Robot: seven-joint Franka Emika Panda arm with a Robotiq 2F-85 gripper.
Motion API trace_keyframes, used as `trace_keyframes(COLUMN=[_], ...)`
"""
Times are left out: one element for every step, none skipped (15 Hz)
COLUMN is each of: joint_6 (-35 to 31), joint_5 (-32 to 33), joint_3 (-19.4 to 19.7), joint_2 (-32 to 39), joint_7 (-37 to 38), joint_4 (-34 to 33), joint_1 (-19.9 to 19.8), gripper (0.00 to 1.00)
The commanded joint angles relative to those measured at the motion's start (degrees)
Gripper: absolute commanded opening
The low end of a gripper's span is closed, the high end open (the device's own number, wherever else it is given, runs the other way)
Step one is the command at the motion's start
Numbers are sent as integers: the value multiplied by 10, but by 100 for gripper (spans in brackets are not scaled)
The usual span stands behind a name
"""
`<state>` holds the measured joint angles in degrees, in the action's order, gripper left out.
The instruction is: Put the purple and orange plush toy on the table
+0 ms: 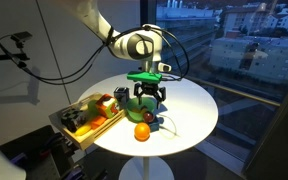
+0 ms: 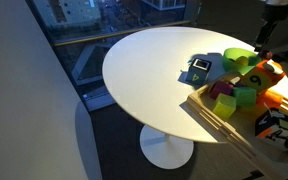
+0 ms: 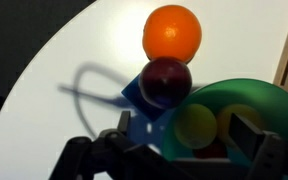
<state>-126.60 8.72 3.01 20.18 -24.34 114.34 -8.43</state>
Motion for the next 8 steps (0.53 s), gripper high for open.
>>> trace_keyframes(joint_6=[6, 5, 5, 2, 4, 1, -1, -5], joint_5=[-19, -21, -23, -26, -29, -31, -35, -38], joint_3=[-10, -12, -14, -16, -18, -20, -21, -21], joint_2=[-17, -17, -15, -14, -12, -10, -8, -7], joint_7=[32, 40, 47, 58, 68, 80, 91, 102], joint_4=[7, 6, 5, 4, 2, 2, 1, 2], joint_1=[11, 15, 19, 23, 27, 31, 34, 37], gripper=[100, 100, 100, 100, 100, 100, 100, 100])
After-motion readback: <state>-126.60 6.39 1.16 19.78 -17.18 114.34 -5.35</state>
